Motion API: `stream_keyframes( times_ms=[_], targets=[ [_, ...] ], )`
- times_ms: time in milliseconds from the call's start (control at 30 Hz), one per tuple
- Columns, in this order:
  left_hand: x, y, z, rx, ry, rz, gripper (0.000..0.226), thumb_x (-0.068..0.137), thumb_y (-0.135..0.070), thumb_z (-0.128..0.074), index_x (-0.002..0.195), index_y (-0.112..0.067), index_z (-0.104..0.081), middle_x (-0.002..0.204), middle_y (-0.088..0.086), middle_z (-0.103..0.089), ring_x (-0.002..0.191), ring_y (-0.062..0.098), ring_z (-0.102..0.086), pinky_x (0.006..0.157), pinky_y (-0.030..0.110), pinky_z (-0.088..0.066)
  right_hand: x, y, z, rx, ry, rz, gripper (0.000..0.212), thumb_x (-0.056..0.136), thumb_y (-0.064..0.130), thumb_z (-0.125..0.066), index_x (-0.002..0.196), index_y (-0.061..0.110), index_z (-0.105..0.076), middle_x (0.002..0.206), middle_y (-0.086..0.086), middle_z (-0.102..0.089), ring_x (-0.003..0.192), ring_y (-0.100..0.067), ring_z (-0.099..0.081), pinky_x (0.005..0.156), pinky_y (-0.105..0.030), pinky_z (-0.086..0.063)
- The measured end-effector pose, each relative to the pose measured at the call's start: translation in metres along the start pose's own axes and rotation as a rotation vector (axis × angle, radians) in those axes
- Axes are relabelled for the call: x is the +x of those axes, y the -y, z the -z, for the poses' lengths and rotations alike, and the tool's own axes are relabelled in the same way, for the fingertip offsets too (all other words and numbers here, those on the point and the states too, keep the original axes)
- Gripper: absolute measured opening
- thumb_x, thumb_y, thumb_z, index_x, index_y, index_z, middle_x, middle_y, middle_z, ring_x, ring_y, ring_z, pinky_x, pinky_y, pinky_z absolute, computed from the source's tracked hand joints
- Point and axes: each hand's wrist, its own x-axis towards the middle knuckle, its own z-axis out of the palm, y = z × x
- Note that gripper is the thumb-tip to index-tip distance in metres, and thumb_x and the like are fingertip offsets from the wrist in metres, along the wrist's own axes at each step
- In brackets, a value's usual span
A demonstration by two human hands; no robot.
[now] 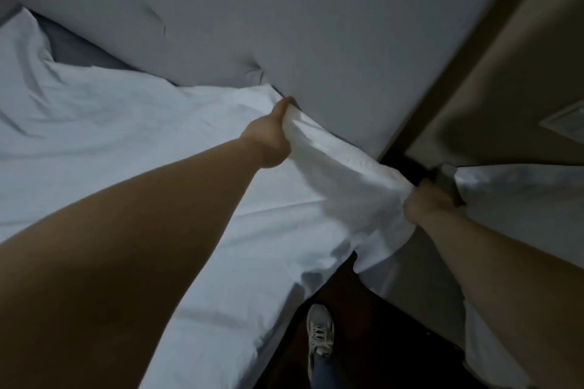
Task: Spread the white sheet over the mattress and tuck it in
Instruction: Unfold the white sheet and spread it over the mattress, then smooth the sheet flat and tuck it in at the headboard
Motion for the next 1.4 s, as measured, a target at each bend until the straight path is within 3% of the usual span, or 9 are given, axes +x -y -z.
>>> stream_keyframes(
  times_ms=[67, 167, 300, 433, 533, 733, 933, 1100, 1400],
  targets=[
    [-0.004, 0.016, -0.019, 0.042, 0.065, 0.114, 0.085, 0.092, -0.01, -0.048, 0.152, -0.028, 0.009, 0.121, 0.019, -0.056, 0.103, 0.032, -0.056, 0.087, 0.036, -0.043, 0.001, 0.007, -0.013, 0.097, 0.146, 0.033, 0.065, 0.096, 0.026, -0.051, 0.149, 0.004, -0.021, 0.146, -0.019, -0.038, 0.13, -0.035, -0.043, 0.101, -0.037, -0.04],
    [-0.024, 0.048, -0.039, 0.018, 0.051, 0.275, 0.089, 0.09, -0.003, -0.047, 0.151, -0.028, 0.013, 0.096, 0.013, -0.06, 0.08, 0.025, -0.057, 0.071, 0.033, -0.046, -0.01, 0.022, -0.027, 0.091, 0.213, 0.21, 0.051, 0.097, 0.028, -0.05, 0.139, 0.003, -0.039, 0.138, -0.017, -0.047, 0.125, -0.033, -0.047, 0.098, -0.033, -0.04],
    [-0.052, 0.077, -0.045, 0.128, 0.288, 0.27, 0.061, 0.097, -0.022, -0.05, 0.15, -0.017, -0.021, 0.141, 0.009, -0.048, 0.128, 0.028, -0.047, 0.104, 0.035, -0.04, -0.024, 0.034, -0.043, 0.084, 0.311, 0.332, 0.024, 0.096, 0.025, -0.049, 0.11, 0.007, -0.059, 0.112, -0.013, -0.06, 0.108, -0.031, -0.057, 0.085, -0.032, -0.045],
    [-0.094, 0.097, -0.041, 0.243, 0.423, 0.258, 0.048, 0.099, -0.032, -0.046, 0.144, -0.017, -0.037, 0.148, 0.003, -0.041, 0.136, 0.022, -0.038, 0.112, 0.032, -0.032, -0.04, 0.041, -0.047, 0.025, 0.286, 0.38, 0.026, 0.096, 0.025, -0.048, 0.079, 0.007, -0.058, 0.081, -0.009, -0.057, 0.088, -0.027, -0.06, 0.075, -0.031, -0.047],
    [-0.129, 0.115, -0.046, 0.222, 0.391, 0.293, 0.046, 0.098, -0.032, -0.046, 0.142, -0.02, -0.039, 0.145, 0.002, -0.044, 0.133, 0.022, -0.041, 0.11, 0.033, -0.035, -0.056, 0.04, -0.056, 0.007, 0.27, 0.377, 0.029, 0.096, 0.026, -0.049, 0.098, 0.002, -0.065, 0.099, -0.013, -0.065, 0.096, -0.028, -0.062, 0.086, -0.036, -0.052],
    [-0.217, 0.151, -0.065, 0.172, 0.35, 0.343, 0.044, 0.098, -0.032, -0.047, 0.14, -0.021, -0.042, 0.142, 0.002, -0.047, 0.13, 0.022, -0.044, 0.107, 0.032, -0.038, -0.113, 0.032, -0.092, -0.064, 0.257, 0.417, 0.032, 0.097, 0.027, -0.045, 0.113, 0.004, -0.061, 0.115, -0.014, -0.061, 0.104, -0.03, -0.058, 0.085, -0.031, -0.047],
    [-0.355, 0.201, -0.09, 0.097, 0.21, 0.414, 0.044, 0.098, -0.031, -0.047, 0.14, -0.02, -0.042, 0.141, 0.003, -0.048, 0.13, 0.024, -0.044, 0.107, 0.033, -0.037, -0.217, 0.029, -0.139, -0.081, 0.244, 0.549, 0.009, 0.091, 0.017, -0.051, 0.091, 0.012, -0.059, 0.096, -0.01, -0.061, 0.089, -0.024, -0.056, 0.082, -0.028, -0.044],
    [-0.558, 0.268, -0.127, -0.08, 0.079, 0.523, 0.04, 0.098, -0.029, -0.048, 0.136, -0.02, -0.047, 0.136, 0.0, -0.054, 0.124, 0.022, -0.049, 0.102, 0.03, -0.039, -0.382, 0.036, -0.212, -0.075, 0.306, 0.709, 0.013, 0.091, 0.009, -0.046, 0.083, 0.004, -0.056, 0.085, -0.019, -0.06, 0.077, -0.026, -0.054, 0.065, -0.031, -0.04],
    [-0.866, 0.388, -0.174, -0.363, -0.148, 1.055, 0.037, 0.097, -0.026, -0.048, 0.133, -0.019, -0.05, 0.131, 0.001, -0.056, 0.121, 0.023, -0.051, 0.099, 0.03, -0.041, -0.659, 0.094, -0.34, -0.283, 0.5, 1.123, 0.021, 0.09, 0.015, -0.051, 0.102, 0.003, -0.064, 0.09, -0.008, -0.063, 0.073, -0.02, -0.058, 0.062, -0.025, -0.042]
  ],
)
